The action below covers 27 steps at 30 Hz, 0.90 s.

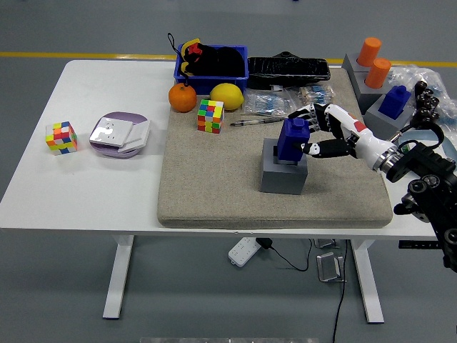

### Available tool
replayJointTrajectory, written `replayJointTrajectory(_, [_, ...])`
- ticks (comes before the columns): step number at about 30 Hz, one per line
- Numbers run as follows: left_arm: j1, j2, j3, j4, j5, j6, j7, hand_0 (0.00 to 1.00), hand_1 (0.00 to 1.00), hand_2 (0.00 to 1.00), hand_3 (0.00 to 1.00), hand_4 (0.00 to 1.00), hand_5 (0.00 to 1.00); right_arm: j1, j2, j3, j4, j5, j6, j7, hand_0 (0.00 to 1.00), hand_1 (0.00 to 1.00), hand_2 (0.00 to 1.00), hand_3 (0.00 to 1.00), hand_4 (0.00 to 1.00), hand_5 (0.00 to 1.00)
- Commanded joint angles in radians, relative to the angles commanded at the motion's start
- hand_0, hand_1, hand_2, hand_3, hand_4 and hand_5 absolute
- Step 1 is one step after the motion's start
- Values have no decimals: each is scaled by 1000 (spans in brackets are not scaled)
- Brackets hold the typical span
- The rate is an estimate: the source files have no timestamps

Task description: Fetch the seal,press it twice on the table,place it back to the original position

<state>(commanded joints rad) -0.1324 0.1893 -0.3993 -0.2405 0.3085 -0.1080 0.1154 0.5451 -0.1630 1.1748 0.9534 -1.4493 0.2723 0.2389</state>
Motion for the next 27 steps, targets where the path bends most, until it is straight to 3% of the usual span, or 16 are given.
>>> replayJointTrajectory(27, [0,4,10,-1,1,0,0,815,817,788,835,801,410,20,18,-34,-42,-1,-9,10,510,393,389,425,688,2])
